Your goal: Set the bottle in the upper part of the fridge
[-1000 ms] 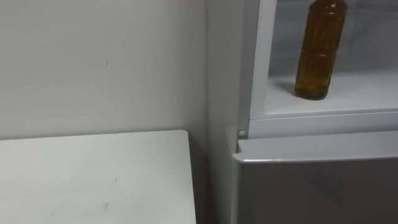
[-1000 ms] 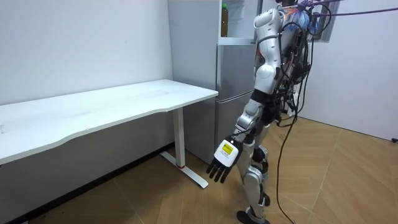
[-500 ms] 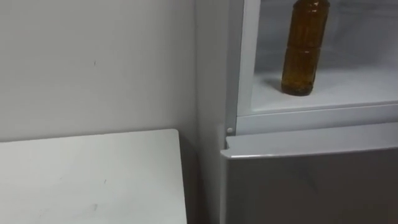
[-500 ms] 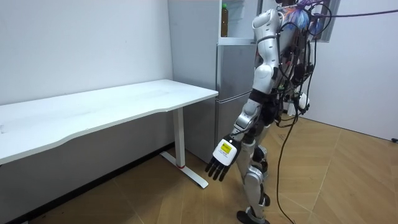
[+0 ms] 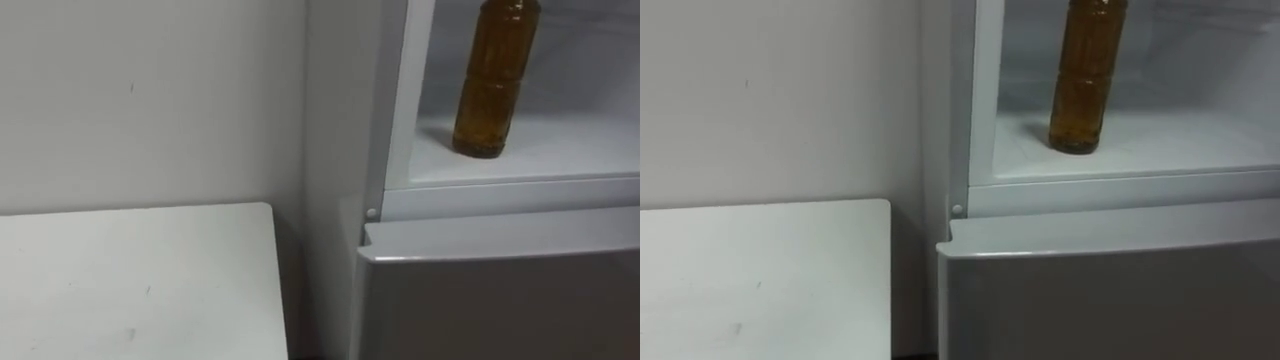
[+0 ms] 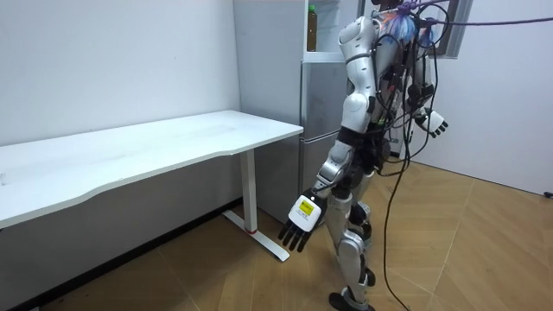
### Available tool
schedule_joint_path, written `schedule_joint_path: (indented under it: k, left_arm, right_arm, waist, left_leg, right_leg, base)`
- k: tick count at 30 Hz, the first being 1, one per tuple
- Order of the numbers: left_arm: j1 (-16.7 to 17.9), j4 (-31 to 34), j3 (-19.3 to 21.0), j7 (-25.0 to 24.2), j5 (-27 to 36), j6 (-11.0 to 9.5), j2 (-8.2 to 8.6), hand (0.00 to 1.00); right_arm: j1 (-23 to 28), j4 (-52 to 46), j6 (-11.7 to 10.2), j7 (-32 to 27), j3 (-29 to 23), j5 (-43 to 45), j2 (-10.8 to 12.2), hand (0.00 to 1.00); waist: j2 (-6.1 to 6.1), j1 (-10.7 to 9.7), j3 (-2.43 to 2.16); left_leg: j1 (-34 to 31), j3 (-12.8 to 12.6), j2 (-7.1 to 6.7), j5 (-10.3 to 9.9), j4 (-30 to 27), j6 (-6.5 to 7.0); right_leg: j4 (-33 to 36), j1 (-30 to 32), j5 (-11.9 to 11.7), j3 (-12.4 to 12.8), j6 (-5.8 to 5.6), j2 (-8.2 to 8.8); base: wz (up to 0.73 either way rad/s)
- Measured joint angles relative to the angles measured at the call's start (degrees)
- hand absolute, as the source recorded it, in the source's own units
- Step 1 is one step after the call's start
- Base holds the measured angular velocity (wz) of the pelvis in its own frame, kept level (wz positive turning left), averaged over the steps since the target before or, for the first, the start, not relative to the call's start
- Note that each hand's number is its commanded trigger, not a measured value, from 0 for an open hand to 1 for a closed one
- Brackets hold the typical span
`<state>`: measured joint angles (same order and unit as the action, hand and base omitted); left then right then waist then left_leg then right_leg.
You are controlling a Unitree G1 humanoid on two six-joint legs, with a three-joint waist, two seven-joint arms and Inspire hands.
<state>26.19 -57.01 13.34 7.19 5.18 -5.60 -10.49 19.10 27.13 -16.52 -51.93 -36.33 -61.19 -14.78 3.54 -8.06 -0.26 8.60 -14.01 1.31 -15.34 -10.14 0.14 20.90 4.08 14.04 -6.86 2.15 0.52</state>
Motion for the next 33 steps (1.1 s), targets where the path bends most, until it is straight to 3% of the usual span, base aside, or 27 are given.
schedule_joint_path:
  k: [4,6,8,12,22,33]
  left_arm:
    - [-0.04,-0.27,0.32,0.00,-0.34,-0.74,-0.51,0.00]
    - [0.26,-0.36,0.39,-0.01,-0.31,-0.75,-0.60,0.00]
    - [0.34,-0.35,0.42,-0.01,-0.34,-0.77,-1.56,0.00]
    - [0.30,-0.30,1.08,-0.01,-0.45,-0.90,-2.17,0.00]
    - [0.31,-0.50,1.09,-0.99,-4.11,-0.79,-1.72,0.00]
    - [0.21,-1.14,1.19,-1.64,-4.84,-0.72,-1.13,0.00]
  right_arm:
    - [-0.39,-3.80,-0.34,-1.83,-2.30,0.15,-1.63,0.00]
    - [-1.64,-5.65,-0.32,-3.00,-4.29,0.02,-3.24,0.00]
    - [-2.52,-6.79,-0.33,-3.57,-6.01,0.04,-6.54,0.00]
    - [-3.16,-10.68,-0.47,-4.17,-7.66,0.35,-8.73,0.00]
    - [-5.84,-24.49,-1.02,-5.66,-10.41,3.20,-8.97,0.00]
    - [-6.22,-30.55,-1.10,-6.14,-10.25,6.34,-8.90,0.00]
  waist:
    - [0.72,-0.32,0.07]
    - [0.63,-1.29,0.09]
    - [0.75,-1.72,0.02]
    - [0.71,-1.98,-0.01]
    - [0.77,-2.54,-0.27]
    - [1.01,-2.16,-0.17]
  left_leg:
    - [-0.41,0.32,0.02,-0.01,-0.09,0.00]
    - [-0.40,0.38,0.02,-0.04,0.52,0.04]
    - [-0.59,0.38,0.05,-0.06,0.61,0.08]
    - [-1.05,0.20,0.13,-0.05,0.32,0.06]
    - [-0.79,-0.30,0.04,-0.03,-0.39,0.07]
    - [-0.96,-0.33,0.04,-0.04,-0.75,0.07]
  right_leg:
    - [-0.24,0.16,0.07,0.28,-0.14,-0.13]
    - [-0.27,0.25,0.06,0.20,-0.26,-0.24]
    - [-0.26,0.42,-0.04,-0.23,-0.21,-0.55]
    - [-0.20,0.90,-0.31,-0.22,0.03,-0.60]
    - [-0.16,0.87,-0.32,0.37,-0.01,-0.71]
    - [0.32,1.25,-0.13,0.47,0.03,-0.65]
  base:
    - [0.03]
    - [0.08]
    - [0.00]
    - [-0.03]
    - [-0.03]
    - [0.00]
